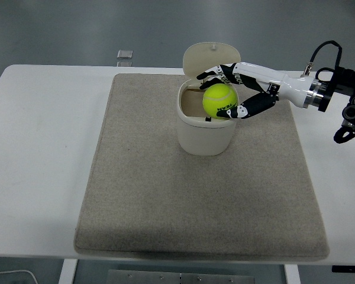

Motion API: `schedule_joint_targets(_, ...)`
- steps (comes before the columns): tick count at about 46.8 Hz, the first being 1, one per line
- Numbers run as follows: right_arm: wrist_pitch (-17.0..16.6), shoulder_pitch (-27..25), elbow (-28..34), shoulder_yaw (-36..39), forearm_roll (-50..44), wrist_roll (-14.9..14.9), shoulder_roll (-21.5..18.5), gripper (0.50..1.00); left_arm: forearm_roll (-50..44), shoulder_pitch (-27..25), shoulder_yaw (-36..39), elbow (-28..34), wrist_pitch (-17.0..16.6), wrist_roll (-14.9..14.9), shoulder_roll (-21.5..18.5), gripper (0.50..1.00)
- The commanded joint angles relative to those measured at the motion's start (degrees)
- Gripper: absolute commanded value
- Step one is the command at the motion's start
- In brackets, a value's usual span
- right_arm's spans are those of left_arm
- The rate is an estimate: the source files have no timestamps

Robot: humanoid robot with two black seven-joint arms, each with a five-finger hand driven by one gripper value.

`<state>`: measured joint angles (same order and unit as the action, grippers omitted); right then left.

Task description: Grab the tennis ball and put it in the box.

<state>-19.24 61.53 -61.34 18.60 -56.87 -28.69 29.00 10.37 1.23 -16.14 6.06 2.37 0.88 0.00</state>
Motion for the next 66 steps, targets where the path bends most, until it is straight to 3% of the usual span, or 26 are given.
schedule_joint_targets(1, -0.1, -0.1, 0.0, 0.0, 0.2, -0.1, 0.0, 0.864, 0.0, 0.0, 0.0, 0.0, 0.0, 0.0, 0.0, 0.992)
schedule_joint_targets(4, -0.1, -0.1, 0.0, 0.0, 0.3, 0.0, 0.0, 0.893, 0.0, 0.0, 0.1, 0.0, 0.0, 0.0, 0.0, 0.992)
schedule_joint_targets(14, -1.8, -0.1, -0.1, 0.3, 0.9, -0.1, 0.4, 0.895, 0.0, 0.0, 0.1, 0.0, 0.0, 0.0, 0.0, 0.992)
schedule_joint_targets(27, -15.7, -0.2, -0.4, 1.0, 8.7, -0.1, 4.0, 0.895, 0.0, 0.0, 0.0, 0.0, 0.0, 0.0, 0.0, 0.992)
schedule_joint_targets(41, -15.8, -1.9, 1.0, 0.8, 14.1, 0.4, 8.9, 0.895, 0.0, 0.0, 0.0, 0.0, 0.0, 0.0, 0.0, 0.992)
schedule_joint_targets(55, -15.8, -4.7, 10.4, 0.9, 29.3, 11.5, 8.7, 0.895, 0.0, 0.0, 0.0, 0.0, 0.0, 0.0, 0.0, 0.992)
schedule_joint_targets(60, -15.8, -5.7, 14.3, 1.0, 36.3, 13.5, 8.1, 0.895, 0.0, 0.0, 0.0, 0.0, 0.0, 0.0, 0.0, 0.992)
schedule_joint_targets(66, -12.9, -6.0, 17.5, 1.2, 42.3, 15.9, 4.7, 0.895, 0.0, 0.0, 0.1, 0.0, 0.0, 0.0, 0.0, 0.992)
